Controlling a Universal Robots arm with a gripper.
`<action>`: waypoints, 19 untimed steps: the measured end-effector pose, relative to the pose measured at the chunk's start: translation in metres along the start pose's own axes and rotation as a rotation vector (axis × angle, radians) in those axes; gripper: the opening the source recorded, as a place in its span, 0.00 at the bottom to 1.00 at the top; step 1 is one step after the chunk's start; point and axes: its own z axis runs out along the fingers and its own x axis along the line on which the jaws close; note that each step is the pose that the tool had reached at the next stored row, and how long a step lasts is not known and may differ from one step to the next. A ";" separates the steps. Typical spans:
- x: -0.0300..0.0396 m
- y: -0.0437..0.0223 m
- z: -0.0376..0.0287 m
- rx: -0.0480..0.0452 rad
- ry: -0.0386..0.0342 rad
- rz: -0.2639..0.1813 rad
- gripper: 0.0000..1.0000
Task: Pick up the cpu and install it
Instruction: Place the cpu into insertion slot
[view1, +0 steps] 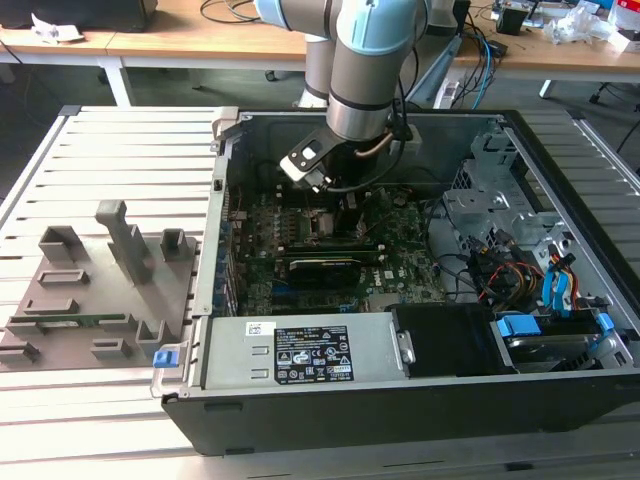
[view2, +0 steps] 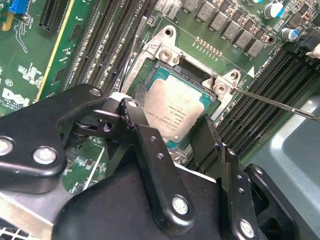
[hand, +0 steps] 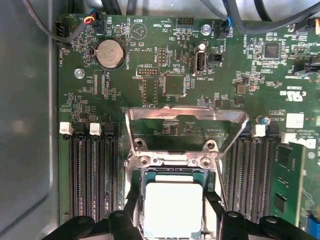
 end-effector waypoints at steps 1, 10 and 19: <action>0.0002 -0.0004 -0.0077 0.0000 -0.0016 0.000 0.62; 0.0073 -0.0036 -0.0684 0.0004 -0.0214 0.001 0.11; 0.0073 -0.0036 -0.0685 0.0004 -0.0215 0.001 0.11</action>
